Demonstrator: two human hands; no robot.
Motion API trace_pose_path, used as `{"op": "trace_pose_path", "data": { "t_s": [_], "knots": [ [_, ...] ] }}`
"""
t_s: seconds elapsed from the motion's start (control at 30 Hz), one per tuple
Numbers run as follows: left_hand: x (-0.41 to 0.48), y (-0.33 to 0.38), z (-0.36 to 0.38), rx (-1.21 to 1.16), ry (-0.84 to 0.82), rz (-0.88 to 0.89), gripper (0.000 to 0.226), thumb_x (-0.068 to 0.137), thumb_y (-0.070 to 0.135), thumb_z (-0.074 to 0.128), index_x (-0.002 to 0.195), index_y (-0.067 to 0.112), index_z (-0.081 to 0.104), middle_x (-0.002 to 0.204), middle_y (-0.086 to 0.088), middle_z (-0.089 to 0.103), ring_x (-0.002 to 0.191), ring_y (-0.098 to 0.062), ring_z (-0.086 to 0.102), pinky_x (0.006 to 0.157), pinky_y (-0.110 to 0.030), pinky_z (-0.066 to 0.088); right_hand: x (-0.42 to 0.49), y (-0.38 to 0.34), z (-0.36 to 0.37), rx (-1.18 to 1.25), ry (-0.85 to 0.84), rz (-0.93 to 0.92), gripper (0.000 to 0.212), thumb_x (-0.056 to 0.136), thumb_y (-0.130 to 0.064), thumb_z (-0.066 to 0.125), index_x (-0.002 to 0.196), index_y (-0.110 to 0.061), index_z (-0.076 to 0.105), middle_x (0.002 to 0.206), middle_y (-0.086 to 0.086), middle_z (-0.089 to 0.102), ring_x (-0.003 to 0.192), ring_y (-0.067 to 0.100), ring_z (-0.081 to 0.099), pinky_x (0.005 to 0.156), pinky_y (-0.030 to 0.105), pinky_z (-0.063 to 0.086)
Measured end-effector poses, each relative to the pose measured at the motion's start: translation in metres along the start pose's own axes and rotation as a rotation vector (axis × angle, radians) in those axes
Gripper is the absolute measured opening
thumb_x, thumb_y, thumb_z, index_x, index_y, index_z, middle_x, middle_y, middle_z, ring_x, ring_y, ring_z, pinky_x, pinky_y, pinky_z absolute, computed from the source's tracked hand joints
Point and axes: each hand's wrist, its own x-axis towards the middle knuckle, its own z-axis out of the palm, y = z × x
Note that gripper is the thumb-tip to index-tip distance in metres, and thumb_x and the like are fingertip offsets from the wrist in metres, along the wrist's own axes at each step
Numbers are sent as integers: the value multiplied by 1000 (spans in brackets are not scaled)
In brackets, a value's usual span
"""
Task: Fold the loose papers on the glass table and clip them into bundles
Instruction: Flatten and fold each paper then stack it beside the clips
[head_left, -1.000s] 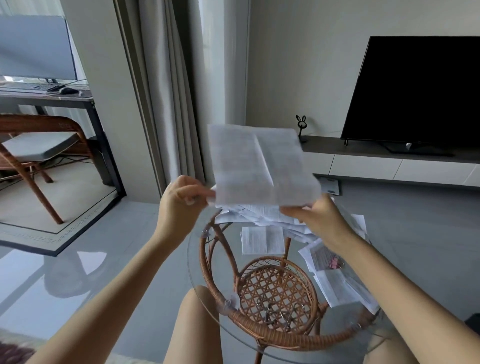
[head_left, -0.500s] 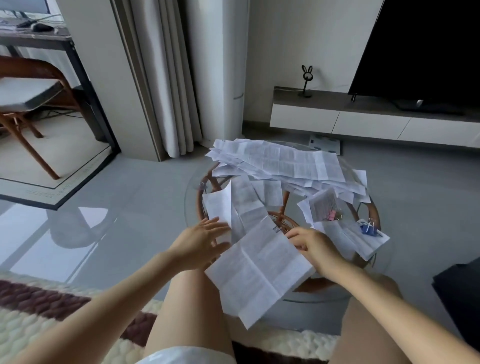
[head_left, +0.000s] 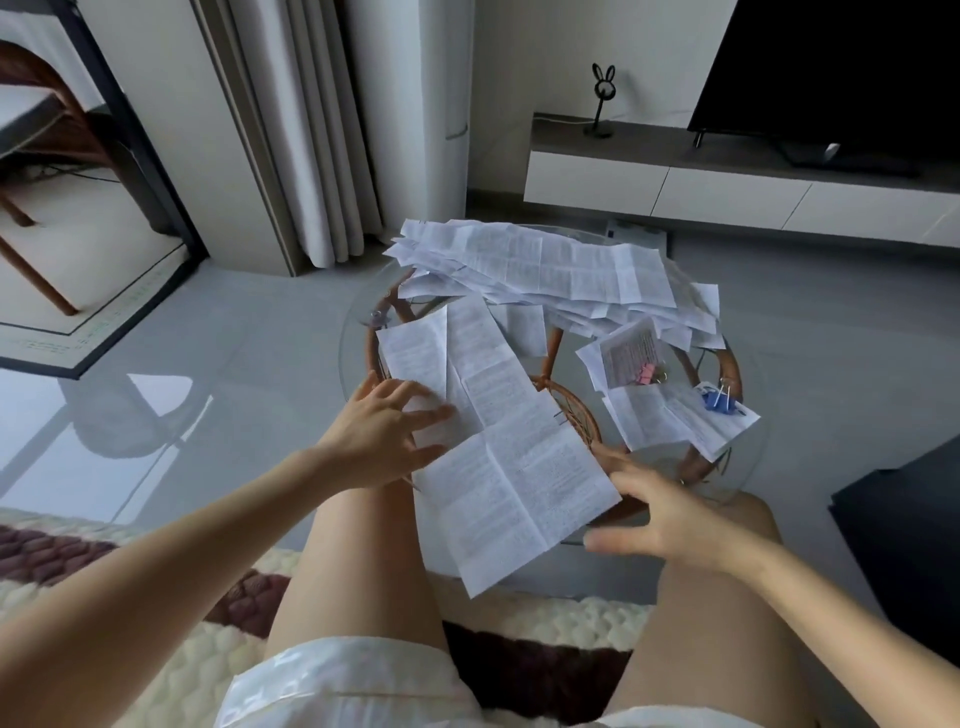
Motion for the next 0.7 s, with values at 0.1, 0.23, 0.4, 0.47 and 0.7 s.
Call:
{"op": "trace_pose_path", "data": {
  "t_s": [0.1, 0.23, 0.4, 0.47, 0.7],
  "knots": [
    [2, -3, -1, -9, -75, -26, 50, 87, 52, 45, 136, 45, 44, 155, -7, 25, 146, -27, 11, 118, -50, 2, 4, -14, 3, 139, 290, 32, 26, 77, -44, 67, 90, -23, 74, 103, -11, 69, 102, 5, 61, 95, 31, 46],
    [2, -4, -5, -166, -94, -5, 64, 73, 73, 43, 121, 36, 64, 148, -1, 41, 140, -22, 31, 119, -38, 5, 6, -35, -11, 367, 408, -31, 14, 80, -26, 64, 84, -13, 69, 84, 1, 74, 83, 20, 69, 74, 23, 53],
    [-14, 5, 2, -287, -47, 187, 47, 85, 64, 43, 112, 34, 67, 142, 10, 49, 138, -10, 35, 117, -53, 13, 25, -51, -41, 587, 493, -47, 21, 77, -17, 66, 97, -16, 68, 93, -4, 74, 85, 6, 70, 72, 15, 53],
    [-18, 8, 4, -338, -26, 196, 38, 88, 54, 47, 118, 39, 64, 142, 16, 46, 139, -3, 29, 118, -48, 16, 44, -48, -40, 460, 439, 52, 14, 82, -9, 66, 94, -18, 68, 89, -3, 74, 80, 5, 70, 68, 15, 53],
    [-22, 7, 6, -492, 155, 272, 18, 89, 37, 63, 96, 26, 75, 111, 15, 69, 116, -5, 59, 116, -30, 26, 107, -28, -6, 67, 397, 244, 13, 85, -18, 68, 77, -7, 67, 69, -3, 63, 64, 14, 58, 62, 28, 45]
  ]
}}
